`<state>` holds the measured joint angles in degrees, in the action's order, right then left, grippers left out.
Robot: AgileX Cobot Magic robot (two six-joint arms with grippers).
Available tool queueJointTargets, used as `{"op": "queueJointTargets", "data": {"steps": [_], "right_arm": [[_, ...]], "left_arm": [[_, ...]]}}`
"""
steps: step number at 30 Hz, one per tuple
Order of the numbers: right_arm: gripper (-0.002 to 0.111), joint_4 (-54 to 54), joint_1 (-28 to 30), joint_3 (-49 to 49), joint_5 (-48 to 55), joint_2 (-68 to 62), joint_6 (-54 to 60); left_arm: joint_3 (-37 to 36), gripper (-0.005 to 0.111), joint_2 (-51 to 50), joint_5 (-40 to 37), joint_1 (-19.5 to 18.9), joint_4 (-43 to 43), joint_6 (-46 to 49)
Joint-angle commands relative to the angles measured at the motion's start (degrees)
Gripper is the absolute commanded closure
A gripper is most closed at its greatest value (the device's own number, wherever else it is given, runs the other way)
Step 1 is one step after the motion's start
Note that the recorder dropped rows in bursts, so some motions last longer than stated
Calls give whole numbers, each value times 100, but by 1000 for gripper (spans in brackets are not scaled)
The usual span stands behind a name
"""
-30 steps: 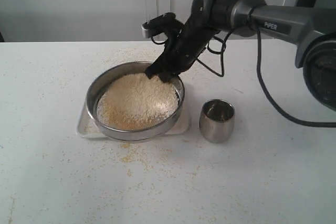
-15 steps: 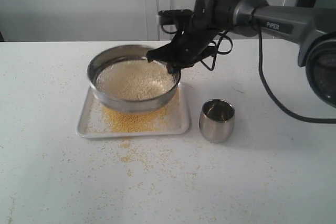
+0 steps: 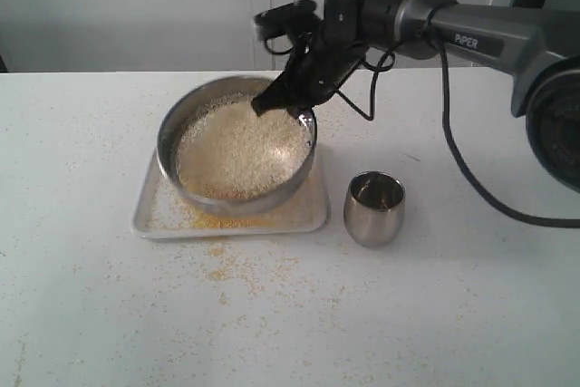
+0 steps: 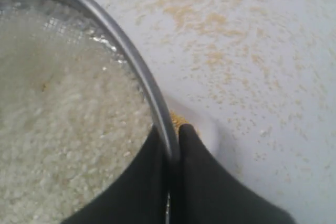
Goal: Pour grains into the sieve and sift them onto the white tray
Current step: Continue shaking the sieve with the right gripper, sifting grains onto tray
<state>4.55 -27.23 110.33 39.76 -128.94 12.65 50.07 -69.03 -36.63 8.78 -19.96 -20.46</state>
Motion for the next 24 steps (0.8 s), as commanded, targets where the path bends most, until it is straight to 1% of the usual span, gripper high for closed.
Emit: {"op": "queueJointTargets", "data": {"steps": [1,2,3,4,5,7,8,9,10,11,12,13,14,15,17,18,19,20,21,22,23,24], "right_arm": [[108,-744,-56,40,20,92,-832],[108,-833,86,40,-54,92,-1945],[108,-681,177,40,-55,92,-2510],[108,-261,234,40,-55,65,-2465],[108,308,234,40,27,40,-1713],[108,1583,152,40,578,11,262],[108,1956,121,40,970,11,1241],[108,1992,108,40,1145,25,1721],[108,1796,126,40,1114,33,1630],[108,1467,231,40,863,39,915],[108,1178,334,40,618,39,78],[108,976,488,40,369,39,-1265],[108,1014,552,29,287,39,-1877],[108,1225,565,29,274,28,-1847],[108,1890,403,29,686,28,-88],[108,2002,307,43,1063,28,1253],[108,1864,245,54,1312,41,2024],[108,1568,220,54,1278,55,2058],[108,985,233,54,980,65,1363],[108,326,313,54,602,65,1],[108,-81,378,54,415,65,-1265],[108,-196,428,54,297,65,-2411]], "left_arm": [[-44,107,40,-40,-17,1,-31],[-44,107,40,-40,-17,1,-31],[-44,107,40,-40,-17,1,-31],[-44,107,40,-40,-17,1,-31],[-44,107,40,-40,-17,1,-31],[-44,107,40,-40,-17,1,-31],[-44,107,40,-40,-17,1,-31],[-44,107,40,-40,-17,1,-31],[-44,107,40,-40,-17,1,-31],[-44,107,40,-40,-17,1,-31],[-44,107,40,-40,-17,1,-31],[-44,107,40,-40,-17,1,-31],[-44,107,40,-40,-17,1,-31],[-44,107,40,-40,-17,1,-31],[-44,107,40,-40,-17,1,-31],[-44,107,40,-40,-17,1,-31],[-44,107,40,-40,-17,1,-31],[-44,107,40,-40,-17,1,-31],[-44,107,40,-40,-17,1,-31],[-44,107,40,-40,-17,1,-31],[-44,107,40,-40,-17,1,-31],[-44,107,40,-40,-17,1,-31]]}}
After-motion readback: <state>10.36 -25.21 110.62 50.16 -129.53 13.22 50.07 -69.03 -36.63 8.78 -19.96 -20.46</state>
